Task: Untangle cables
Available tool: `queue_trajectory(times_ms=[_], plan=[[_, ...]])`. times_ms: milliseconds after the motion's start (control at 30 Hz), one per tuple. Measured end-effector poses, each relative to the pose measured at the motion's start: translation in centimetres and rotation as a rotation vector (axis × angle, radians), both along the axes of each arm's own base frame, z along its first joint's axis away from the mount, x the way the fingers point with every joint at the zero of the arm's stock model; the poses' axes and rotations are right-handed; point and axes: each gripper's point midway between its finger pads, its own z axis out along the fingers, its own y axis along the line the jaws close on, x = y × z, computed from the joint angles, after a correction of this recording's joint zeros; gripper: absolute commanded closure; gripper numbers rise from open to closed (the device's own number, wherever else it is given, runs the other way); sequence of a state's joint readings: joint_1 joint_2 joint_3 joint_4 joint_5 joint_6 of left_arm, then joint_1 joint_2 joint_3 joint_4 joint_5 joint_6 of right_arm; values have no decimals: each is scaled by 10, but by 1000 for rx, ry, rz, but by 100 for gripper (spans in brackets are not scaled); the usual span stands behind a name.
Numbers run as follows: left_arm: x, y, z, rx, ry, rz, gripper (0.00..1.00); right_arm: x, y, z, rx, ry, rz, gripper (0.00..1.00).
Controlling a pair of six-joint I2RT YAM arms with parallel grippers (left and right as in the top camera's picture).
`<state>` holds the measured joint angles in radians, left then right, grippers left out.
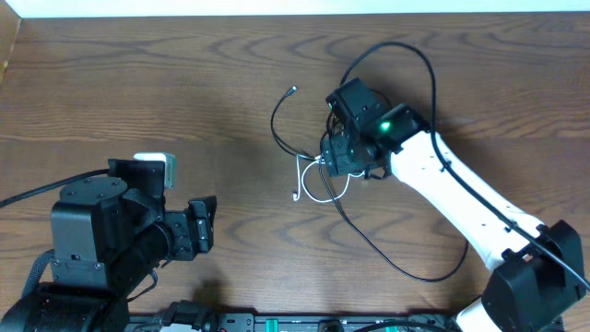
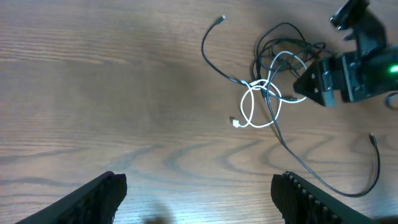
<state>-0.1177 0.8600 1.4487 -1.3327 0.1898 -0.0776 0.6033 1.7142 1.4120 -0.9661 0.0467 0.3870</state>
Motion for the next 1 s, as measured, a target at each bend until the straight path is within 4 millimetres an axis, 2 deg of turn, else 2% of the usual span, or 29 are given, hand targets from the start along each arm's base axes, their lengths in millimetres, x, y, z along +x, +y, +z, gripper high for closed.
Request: queue_trajectory(times_ms=[133, 333, 500, 567, 733, 1000], plan=[[-1, 0, -1, 1, 7, 0, 20, -1, -8, -14, -19, 10, -14, 20], [-2, 0, -2, 1, 14, 0, 20, 9, -25, -31, -33, -15, -62, 27], [-3, 0, -2, -1, 14, -3, 20, 9, -27, -55, -14, -28, -70, 32], [-3, -1, -2, -3, 15, -4, 20, 6, -27, -63, -8, -23, -64, 46], [-3, -1, -2, -3, 15, -5, 20, 7, -24, -69, 17, -33, -63, 99], [-3, -1, -2, -4, 15, -5, 20, 9, -20, -68, 32, -41, -62, 99]])
